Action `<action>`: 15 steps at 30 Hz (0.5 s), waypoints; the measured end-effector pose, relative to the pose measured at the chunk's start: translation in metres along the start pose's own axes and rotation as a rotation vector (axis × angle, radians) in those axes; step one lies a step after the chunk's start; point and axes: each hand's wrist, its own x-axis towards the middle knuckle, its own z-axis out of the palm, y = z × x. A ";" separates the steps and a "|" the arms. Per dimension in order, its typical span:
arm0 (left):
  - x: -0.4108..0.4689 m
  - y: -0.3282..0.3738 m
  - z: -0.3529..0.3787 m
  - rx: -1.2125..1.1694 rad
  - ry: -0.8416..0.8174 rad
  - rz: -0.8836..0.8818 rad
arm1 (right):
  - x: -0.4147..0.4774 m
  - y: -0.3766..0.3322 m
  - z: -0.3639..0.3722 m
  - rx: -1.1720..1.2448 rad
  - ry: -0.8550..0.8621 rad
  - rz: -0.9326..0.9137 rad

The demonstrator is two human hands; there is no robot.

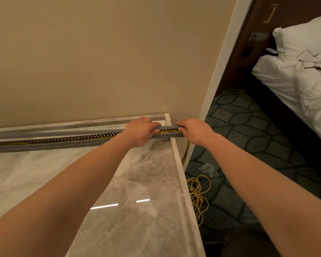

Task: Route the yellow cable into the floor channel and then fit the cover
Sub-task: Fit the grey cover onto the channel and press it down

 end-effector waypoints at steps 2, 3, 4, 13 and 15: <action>0.000 0.001 0.002 0.002 0.002 0.007 | -0.001 0.001 0.003 0.040 -0.016 0.007; -0.001 0.001 0.003 -0.003 0.005 0.009 | -0.002 0.001 0.004 0.060 -0.023 0.005; -0.001 0.001 0.004 -0.006 0.008 0.013 | -0.003 0.001 0.005 0.076 -0.029 -0.001; -0.009 0.004 0.005 0.002 0.073 0.035 | -0.008 0.001 0.006 -0.035 0.006 -0.044; -0.009 0.007 0.003 0.009 0.083 0.023 | -0.008 0.000 0.004 -0.057 0.007 -0.051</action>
